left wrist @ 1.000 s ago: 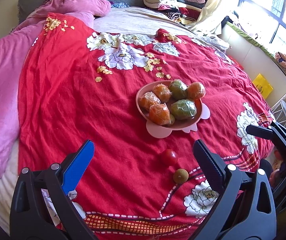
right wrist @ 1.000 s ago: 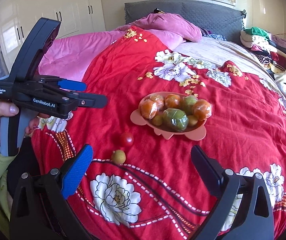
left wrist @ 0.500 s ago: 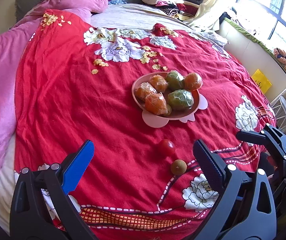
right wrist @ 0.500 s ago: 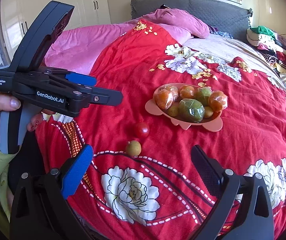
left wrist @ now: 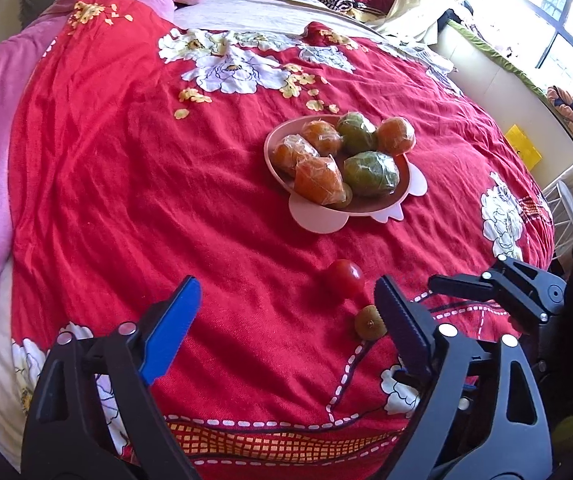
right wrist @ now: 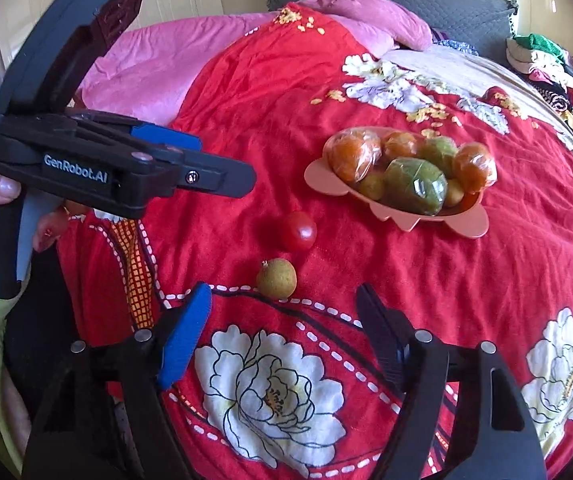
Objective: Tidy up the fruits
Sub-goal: 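Grasp the red tomato with the left tool while the right tool grasps the brown fruit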
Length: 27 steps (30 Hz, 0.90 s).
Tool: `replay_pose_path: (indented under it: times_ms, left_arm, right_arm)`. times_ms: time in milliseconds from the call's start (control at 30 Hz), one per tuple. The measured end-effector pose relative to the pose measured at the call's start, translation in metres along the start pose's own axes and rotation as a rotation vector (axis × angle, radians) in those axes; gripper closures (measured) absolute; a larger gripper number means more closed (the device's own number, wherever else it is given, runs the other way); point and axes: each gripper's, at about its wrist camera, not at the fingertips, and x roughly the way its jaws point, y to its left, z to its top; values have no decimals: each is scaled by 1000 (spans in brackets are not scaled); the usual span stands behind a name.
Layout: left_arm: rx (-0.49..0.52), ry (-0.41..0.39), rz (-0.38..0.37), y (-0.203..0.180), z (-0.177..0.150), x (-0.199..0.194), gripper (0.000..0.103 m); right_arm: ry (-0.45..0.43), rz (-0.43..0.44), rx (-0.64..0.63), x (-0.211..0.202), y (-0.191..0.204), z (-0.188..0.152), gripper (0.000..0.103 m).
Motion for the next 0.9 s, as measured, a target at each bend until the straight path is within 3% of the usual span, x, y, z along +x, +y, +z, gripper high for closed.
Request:
replay_pose_path:
  times_ms: [200,500,900]
  left_arm:
    - [-5,21,-27,4,1,10,40]
    - [15,52,-75,0,3,23,51]
    - [76,116,-122,-26,-1,51,69]
  right_arm:
    - [28,33,4,20,-2,0,61]
    - [37,58,10,35,-3,5,78]
    - [38,50,50,16,-24,-4,78]
